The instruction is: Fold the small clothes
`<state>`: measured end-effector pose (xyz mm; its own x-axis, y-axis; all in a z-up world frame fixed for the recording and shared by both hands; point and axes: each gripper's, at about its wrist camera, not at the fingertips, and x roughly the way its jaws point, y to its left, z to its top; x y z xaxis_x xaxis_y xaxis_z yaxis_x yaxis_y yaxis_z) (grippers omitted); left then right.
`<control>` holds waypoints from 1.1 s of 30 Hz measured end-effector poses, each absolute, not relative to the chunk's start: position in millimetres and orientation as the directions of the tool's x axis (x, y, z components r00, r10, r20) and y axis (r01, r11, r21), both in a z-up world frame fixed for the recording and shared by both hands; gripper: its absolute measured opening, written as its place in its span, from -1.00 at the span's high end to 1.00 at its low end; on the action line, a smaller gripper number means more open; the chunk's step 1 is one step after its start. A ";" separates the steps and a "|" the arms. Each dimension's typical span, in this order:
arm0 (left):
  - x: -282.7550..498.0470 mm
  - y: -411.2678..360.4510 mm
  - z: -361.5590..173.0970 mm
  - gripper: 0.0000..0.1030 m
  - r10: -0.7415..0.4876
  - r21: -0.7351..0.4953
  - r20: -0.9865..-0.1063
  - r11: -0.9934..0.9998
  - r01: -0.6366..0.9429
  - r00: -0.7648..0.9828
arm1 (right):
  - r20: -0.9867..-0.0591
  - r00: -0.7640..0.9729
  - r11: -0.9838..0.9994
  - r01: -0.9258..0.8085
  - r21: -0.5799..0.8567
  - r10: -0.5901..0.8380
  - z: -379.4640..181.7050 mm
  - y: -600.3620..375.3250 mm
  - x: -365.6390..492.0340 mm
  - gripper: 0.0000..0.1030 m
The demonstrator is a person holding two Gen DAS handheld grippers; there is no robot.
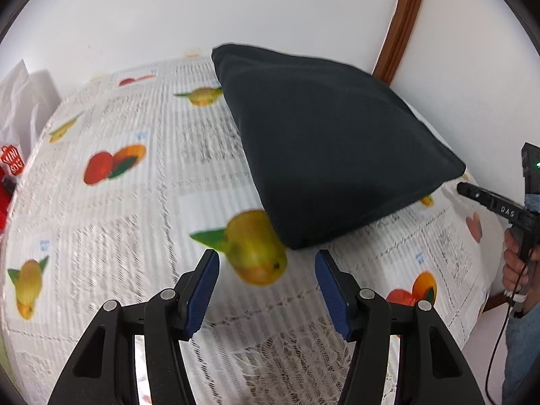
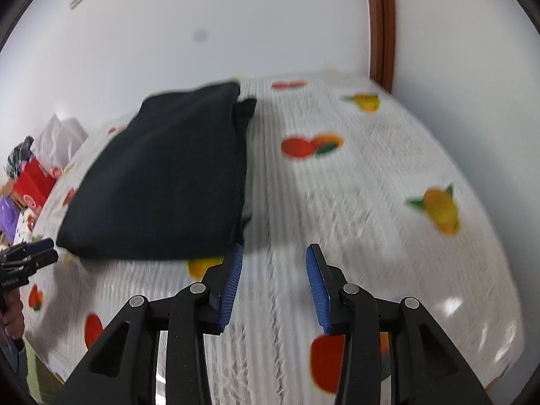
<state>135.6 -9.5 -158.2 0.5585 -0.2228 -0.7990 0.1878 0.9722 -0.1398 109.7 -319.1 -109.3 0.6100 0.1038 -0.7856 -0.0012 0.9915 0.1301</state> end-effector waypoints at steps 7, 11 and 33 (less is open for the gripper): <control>154.6 -30.2 -167.8 0.21 -0.240 -0.146 -0.797 0.967 0.210 0.554 | -0.751 0.635 0.975 -0.016 0.222 0.181 -134.3 -294.6 128.5 0.24; 168.9 -26.6 -172.4 0.72 -0.263 -0.187 -0.787 0.964 0.191 0.558 | -0.741 0.637 0.965 -0.019 0.262 0.213 -137.7 -287.7 141.1 0.53; 176.7 -0.3 -154.0 0.68 -0.155 -0.140 -0.794 0.988 0.071 0.587 | -0.763 0.643 0.995 0.017 0.101 0.067 -101.1 -274.4 153.9 0.57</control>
<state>176.7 -0.3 -154.0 0.5873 -0.1549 -0.7944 0.0705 0.9876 -0.1404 153.9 -274.4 -101.1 0.6427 0.0667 -0.7632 0.0172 0.9947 0.1013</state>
